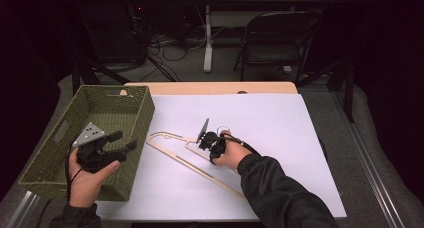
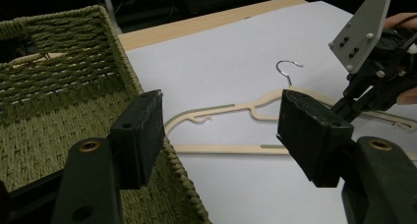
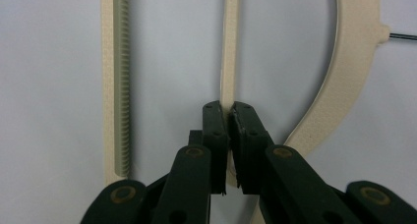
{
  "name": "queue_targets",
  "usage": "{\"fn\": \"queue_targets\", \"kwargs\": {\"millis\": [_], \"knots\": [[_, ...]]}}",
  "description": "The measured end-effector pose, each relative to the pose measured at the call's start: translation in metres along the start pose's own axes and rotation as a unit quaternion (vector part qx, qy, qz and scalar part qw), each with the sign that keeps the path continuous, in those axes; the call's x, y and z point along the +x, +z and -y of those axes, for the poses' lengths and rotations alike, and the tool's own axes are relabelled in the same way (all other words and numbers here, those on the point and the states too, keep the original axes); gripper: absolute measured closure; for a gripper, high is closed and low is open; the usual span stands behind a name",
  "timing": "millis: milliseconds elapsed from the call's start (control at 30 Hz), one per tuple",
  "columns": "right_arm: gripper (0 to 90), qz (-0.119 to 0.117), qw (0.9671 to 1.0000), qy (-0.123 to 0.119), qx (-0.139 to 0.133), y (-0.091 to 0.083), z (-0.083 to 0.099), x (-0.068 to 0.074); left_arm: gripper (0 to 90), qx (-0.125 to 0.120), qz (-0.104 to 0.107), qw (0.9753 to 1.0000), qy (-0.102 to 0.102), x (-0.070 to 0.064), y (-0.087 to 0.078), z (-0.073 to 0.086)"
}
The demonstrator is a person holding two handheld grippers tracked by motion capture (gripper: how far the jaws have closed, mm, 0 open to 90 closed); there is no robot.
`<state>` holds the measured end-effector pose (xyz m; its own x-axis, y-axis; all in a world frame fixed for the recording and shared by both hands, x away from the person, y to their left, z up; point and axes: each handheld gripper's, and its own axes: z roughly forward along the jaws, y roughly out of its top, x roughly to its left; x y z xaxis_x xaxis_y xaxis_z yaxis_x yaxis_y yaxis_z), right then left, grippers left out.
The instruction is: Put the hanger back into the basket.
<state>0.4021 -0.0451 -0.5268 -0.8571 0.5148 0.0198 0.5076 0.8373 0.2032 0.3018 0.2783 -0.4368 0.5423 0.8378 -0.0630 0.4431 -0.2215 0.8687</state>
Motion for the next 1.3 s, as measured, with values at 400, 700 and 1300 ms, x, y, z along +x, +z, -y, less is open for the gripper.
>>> {"fn": "queue_targets", "kwargs": {"millis": [400,700,1300], "knots": [[85.6,0.012,0.9998,-0.017,-0.006,-0.003,0.002,0.001,34.4,-0.001,0.0,1.0,0.0,0.0,0.0,0.0],[85.6,0.028,0.9979,-0.048,-0.034,-0.012,0.017,0.005,34.4,0.0,0.002,1.0,0.001,-0.001,-0.001,0.0],[85.5,0.091,0.9818,-0.145,-0.081,-0.046,0.066,0.018,34.8,0.018,0.05,0.9983,0.022,-0.024,0.012,-0.005]]}}
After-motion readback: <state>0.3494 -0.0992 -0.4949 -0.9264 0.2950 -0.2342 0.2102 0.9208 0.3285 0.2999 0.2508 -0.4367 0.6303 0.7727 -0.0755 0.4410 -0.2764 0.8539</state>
